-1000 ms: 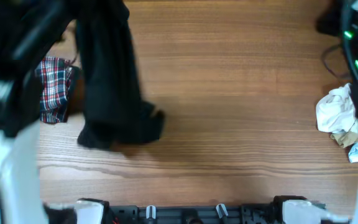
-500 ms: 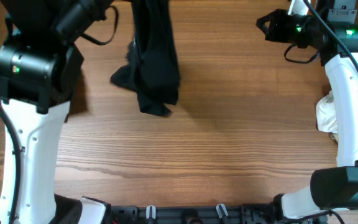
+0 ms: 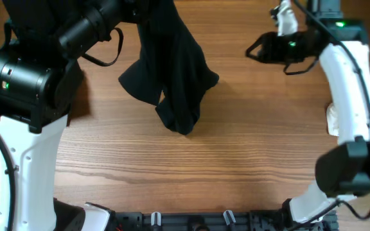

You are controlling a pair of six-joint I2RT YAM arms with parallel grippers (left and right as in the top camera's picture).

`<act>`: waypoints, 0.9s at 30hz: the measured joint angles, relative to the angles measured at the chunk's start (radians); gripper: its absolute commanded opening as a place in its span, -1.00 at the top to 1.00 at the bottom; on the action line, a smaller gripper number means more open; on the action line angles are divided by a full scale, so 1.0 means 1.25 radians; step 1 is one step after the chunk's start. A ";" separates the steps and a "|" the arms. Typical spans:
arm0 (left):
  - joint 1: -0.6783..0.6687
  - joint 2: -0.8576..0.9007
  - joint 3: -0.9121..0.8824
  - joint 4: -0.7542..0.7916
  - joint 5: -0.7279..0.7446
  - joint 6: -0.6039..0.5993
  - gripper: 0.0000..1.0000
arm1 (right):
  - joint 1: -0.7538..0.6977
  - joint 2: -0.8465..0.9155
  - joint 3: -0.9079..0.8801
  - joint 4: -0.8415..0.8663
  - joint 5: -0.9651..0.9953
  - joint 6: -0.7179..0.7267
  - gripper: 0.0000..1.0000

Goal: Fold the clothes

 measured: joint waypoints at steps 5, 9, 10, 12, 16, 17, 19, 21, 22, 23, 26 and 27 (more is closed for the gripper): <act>0.000 0.000 0.000 0.001 -0.089 0.043 0.92 | 0.097 0.039 -0.006 -0.036 -0.018 -0.091 -0.22; 0.000 0.000 0.000 0.014 -0.201 0.096 0.92 | 0.192 0.040 -0.012 -0.079 -0.008 -0.172 -0.25; 0.000 0.000 0.000 0.017 -0.220 0.107 0.92 | 0.218 0.040 -0.012 -0.080 0.005 -0.186 -0.26; 0.000 0.000 0.000 0.028 -0.255 0.127 0.92 | 0.267 0.040 -0.012 -0.075 0.035 -0.208 -0.29; 0.000 0.000 0.000 0.047 -0.306 0.146 0.92 | 0.387 0.040 -0.013 -0.024 0.132 -0.215 -0.34; 0.000 0.000 0.000 0.050 -0.310 0.150 0.92 | 0.403 0.040 -0.013 -0.012 0.140 -0.210 -0.36; 0.000 0.000 0.000 0.068 -0.318 0.166 0.92 | 0.419 0.040 -0.013 0.006 0.154 -0.197 -0.36; 0.000 0.000 0.000 0.086 -0.320 0.175 0.92 | 0.417 0.040 -0.014 0.021 0.204 -0.143 -0.36; -0.002 0.000 0.000 0.094 -0.320 0.179 0.92 | 0.411 0.040 -0.014 0.022 0.221 -0.119 -0.36; -0.008 0.000 0.000 0.097 -0.321 0.181 0.92 | 0.396 0.040 -0.014 0.027 0.232 -0.080 -0.36; -0.064 0.000 0.000 0.114 -0.323 0.189 0.92 | 0.315 0.040 -0.014 0.033 0.174 -0.047 -0.46; -0.087 0.001 0.000 0.135 -0.324 0.199 0.92 | 0.289 0.040 -0.014 0.034 0.145 -0.050 -0.46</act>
